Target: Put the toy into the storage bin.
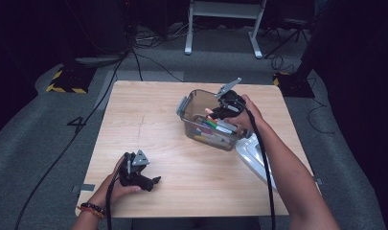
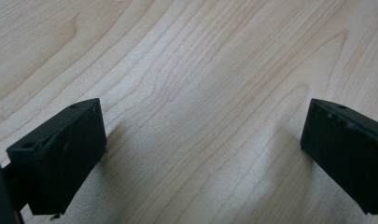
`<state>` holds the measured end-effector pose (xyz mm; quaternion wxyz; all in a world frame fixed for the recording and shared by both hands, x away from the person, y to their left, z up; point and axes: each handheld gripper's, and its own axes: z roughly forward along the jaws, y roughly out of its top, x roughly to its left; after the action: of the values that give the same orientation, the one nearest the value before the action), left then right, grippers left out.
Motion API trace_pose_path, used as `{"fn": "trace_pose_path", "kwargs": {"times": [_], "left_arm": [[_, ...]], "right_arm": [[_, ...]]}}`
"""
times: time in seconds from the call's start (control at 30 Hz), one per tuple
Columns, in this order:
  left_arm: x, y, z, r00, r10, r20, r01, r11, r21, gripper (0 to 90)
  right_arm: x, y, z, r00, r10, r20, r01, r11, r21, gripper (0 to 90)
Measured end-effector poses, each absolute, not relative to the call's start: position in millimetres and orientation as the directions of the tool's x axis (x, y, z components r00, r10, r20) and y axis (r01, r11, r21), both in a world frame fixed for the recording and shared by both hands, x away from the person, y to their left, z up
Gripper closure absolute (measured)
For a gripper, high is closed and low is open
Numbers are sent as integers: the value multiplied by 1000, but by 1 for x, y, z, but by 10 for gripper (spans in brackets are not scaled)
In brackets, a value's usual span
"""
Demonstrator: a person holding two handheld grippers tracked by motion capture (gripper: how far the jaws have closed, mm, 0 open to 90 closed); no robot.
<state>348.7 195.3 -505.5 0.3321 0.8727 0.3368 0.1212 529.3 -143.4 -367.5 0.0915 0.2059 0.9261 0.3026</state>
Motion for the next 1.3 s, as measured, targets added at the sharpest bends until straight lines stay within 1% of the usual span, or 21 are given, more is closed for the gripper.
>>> {"fn": "trace_pose_path", "kwargs": {"times": [0.03, 0.07, 0.1, 0.13, 0.33, 0.37, 0.4, 0.43, 0.47, 0.5, 0.53, 0.57, 0.6, 0.67, 0.7, 0.73, 0.87, 1.0, 1.17, 1.3], "left_arm": [[349, 195, -505, 744, 668, -12, 507, -553, 661, 5], [349, 195, -505, 744, 668, -12, 507, -553, 661, 5], [349, 195, -505, 744, 668, -12, 507, -553, 661, 5], [349, 195, -505, 743, 669, -12, 508, -552, 661, 5], [348, 195, -506, 744, 669, -14, 508, -551, 662, 6], [348, 195, -506, 744, 668, -14, 508, -551, 662, 6], [349, 195, -506, 744, 668, -15, 508, -551, 662, 6], [349, 195, -506, 744, 668, -15, 508, -551, 662, 6], [349, 195, -506, 744, 668, -15, 508, -551, 662, 6], [349, 195, -506, 744, 668, -15, 508, -551, 662, 6], [349, 195, -506, 745, 667, -15, 508, -552, 662, 6], [349, 195, -506, 745, 667, -15, 507, -552, 662, 6], [349, 195, -506, 745, 667, -15, 507, -552, 662, 6], [348, 195, -506, 744, 668, -15, 508, -551, 662, 6], [348, 195, -506, 744, 668, -15, 508, -551, 662, 6], [348, 195, -506, 744, 668, -15, 507, -551, 662, 6], [349, 195, -506, 745, 667, -15, 508, -552, 662, 6], [348, 195, -506, 744, 668, -15, 508, -551, 662, 6], [349, 195, -506, 744, 668, -15, 508, -552, 662, 6], [349, 195, -506, 744, 668, -15, 508, -551, 662, 6]], "right_arm": [[530, -140, -372, -904, 426, -44, 323, 748, 580, 745], [531, -135, -379, -909, 415, -31, 335, 774, 537, 745], [531, -135, -379, -909, 415, -31, 335, 774, 537, 745], [530, -130, -385, -908, 418, -30, 346, 789, 507, 745], [528, -124, -390, -915, 403, -35, 339, 811, 476, 741], [527, -122, -392, -917, 398, -35, 336, 816, 469, 715], [527, -122, -391, -914, 404, -42, 338, 814, 472, 667], [527, -123, -389, -904, 425, -52, 349, 802, 486, 647], [527, -123, -389, -904, 425, -52, 349, 802, 486, 647], [526, -124, -388, -902, 428, -53, 348, 796, 496, 627], [526, -128, -384, -898, 436, -62, 345, 784, 516, 604], [524, -132, -379, -888, 453, -78, 344, 768, 541, 561], [521, -143, -369, -877, 474, -78, 342, 731, 591, 521], [516, -153, -359, -865, 494, -88, 340, 705, 623, 479], [516, -153, -359, -865, 494, -88, 340, 705, 623, 479], [507, -169, -347, -849, 517, -105, 329, 674, 661, 444], [489, -204, -331, -831, 542, -123, 311, 637, 705, 399], [467, -235, -325, -806, 571, -157, 304, 626, 718, 363], [440, -263, -332, -789, 588, -179, 293, 615, 732, 356], [419, -283, -349, -763, 617, -190, 311, 609, 730, 340]]}}
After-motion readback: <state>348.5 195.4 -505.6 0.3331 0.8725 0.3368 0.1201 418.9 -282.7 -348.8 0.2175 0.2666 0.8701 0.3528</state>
